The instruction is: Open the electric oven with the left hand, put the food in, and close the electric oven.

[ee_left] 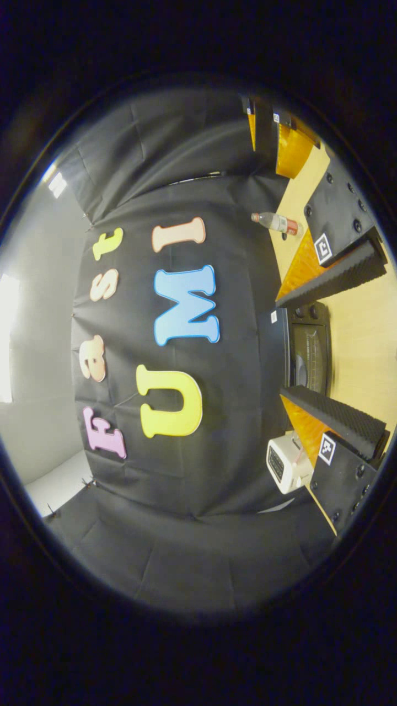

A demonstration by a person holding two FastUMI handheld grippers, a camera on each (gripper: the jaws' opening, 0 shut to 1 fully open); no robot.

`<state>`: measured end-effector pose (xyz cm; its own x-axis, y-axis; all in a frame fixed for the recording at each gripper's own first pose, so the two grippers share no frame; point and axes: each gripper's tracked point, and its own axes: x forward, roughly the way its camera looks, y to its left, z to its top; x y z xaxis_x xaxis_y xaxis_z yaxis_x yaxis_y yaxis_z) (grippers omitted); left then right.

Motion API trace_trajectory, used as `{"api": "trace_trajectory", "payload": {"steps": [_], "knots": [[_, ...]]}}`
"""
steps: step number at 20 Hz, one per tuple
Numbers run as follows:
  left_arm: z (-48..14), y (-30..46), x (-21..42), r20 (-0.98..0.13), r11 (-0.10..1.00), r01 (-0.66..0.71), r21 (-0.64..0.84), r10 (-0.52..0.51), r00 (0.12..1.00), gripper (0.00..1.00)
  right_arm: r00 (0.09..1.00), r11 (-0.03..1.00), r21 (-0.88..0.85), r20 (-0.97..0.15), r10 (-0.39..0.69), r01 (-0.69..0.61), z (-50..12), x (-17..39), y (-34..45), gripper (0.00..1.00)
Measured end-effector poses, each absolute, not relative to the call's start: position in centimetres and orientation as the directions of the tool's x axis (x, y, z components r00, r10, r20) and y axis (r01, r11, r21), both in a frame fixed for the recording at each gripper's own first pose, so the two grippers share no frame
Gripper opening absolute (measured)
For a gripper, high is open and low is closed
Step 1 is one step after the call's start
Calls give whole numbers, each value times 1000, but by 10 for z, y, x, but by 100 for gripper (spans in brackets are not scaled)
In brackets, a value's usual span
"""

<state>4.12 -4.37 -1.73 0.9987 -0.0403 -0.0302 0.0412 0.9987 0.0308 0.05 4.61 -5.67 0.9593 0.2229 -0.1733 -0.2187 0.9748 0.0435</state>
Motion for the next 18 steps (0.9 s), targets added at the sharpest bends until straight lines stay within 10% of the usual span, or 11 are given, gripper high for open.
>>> {"api": "trace_trajectory", "payload": {"steps": [18], "knots": [[13,6,-72,24,998,45,38,-46,999,100,986,989,50,-79,144,-141,-6,-70,49,98]]}}
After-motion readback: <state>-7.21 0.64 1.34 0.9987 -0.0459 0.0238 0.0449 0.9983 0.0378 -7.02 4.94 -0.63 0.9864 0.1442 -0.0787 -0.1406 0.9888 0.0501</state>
